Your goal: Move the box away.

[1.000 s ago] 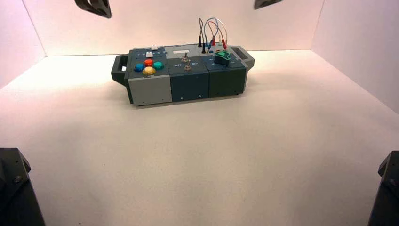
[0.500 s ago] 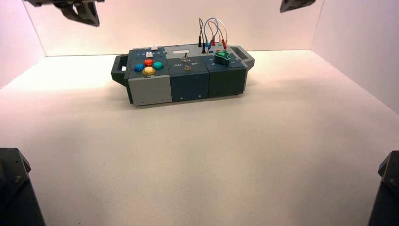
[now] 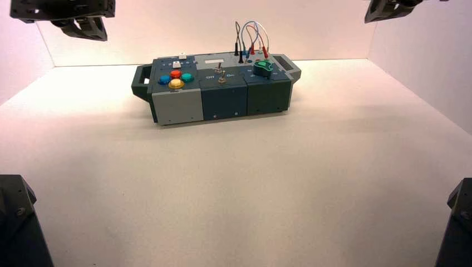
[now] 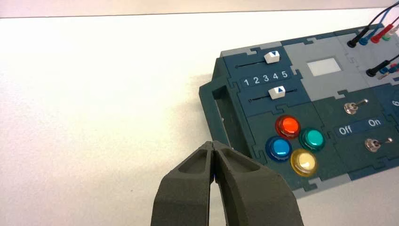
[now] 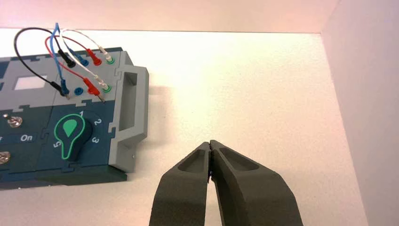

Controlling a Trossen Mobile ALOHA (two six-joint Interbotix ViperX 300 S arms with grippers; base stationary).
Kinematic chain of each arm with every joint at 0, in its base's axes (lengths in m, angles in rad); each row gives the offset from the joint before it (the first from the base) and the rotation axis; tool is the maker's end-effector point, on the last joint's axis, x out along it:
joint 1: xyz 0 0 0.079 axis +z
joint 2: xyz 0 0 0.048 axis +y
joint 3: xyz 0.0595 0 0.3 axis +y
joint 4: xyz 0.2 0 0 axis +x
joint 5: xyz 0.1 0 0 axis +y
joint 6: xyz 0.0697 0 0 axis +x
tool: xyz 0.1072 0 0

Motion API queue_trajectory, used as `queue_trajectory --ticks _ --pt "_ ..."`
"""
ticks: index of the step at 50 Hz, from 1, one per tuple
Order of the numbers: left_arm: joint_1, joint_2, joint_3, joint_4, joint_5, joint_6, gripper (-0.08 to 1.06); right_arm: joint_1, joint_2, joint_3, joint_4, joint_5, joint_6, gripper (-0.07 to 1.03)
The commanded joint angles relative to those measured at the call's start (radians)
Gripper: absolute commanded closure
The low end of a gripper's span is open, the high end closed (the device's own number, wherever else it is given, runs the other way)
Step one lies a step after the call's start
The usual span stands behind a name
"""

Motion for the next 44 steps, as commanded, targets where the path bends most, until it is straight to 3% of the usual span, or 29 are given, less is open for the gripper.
queue_trajectory --ticks 1,8,44 --pt "0.003 -0.048 0.018 -0.003 -0.043 -0.012 1.01 -0.003 -0.031 0.020 0.025 -0.015 0.003 0.99" --pt "-0.005 -0.034 0.023 -0.003 -0.087 -0.026 1.01 0.002 0.017 0.032 0.051 -0.048 0.003 0.99" --pt "-0.038 -0.002 0.014 -0.003 -0.104 -0.043 1.01 0.035 0.028 0.023 0.054 -0.071 0.002 0.99"
